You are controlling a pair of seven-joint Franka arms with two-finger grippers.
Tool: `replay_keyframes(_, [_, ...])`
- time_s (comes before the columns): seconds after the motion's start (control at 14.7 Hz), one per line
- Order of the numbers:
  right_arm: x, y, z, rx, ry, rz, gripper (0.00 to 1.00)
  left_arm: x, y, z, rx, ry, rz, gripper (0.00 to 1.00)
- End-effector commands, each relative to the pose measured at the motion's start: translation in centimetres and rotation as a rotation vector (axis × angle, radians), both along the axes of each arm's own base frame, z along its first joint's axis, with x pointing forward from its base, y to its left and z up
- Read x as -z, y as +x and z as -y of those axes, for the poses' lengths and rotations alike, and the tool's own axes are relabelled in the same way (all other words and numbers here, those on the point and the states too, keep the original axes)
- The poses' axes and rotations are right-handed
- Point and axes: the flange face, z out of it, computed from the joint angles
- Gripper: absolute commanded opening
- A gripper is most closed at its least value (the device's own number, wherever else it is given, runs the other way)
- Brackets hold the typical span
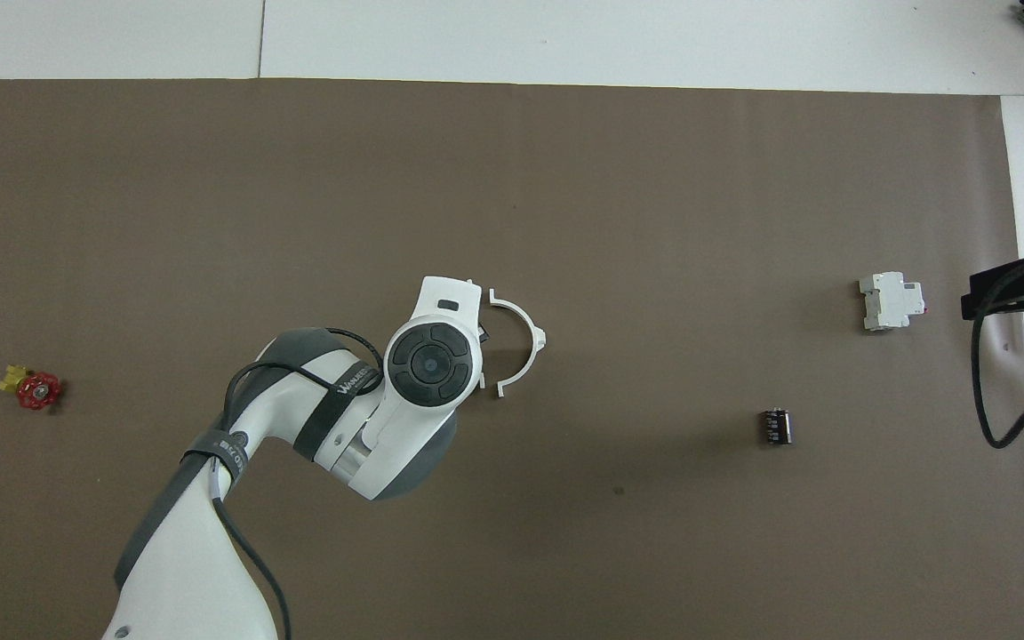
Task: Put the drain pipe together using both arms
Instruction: 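Press the held half against the placed half with the left gripper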
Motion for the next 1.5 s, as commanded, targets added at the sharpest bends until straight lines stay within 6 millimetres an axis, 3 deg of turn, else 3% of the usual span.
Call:
replay_keyframes(0.0, [-0.5, -0.4, 0.1, -0.019, 0.018, -0.003, 1.00, 0.0, 0.2, 0.6, -0.041, 0.015, 0.015, 0.00])
replay_keyframes(1.43, [-0.5, -0.4, 0.1, -0.019, 0.018, -0.003, 1.00, 1.2, -1.5, 2.4, 0.033, 0.020, 0.047, 0.00])
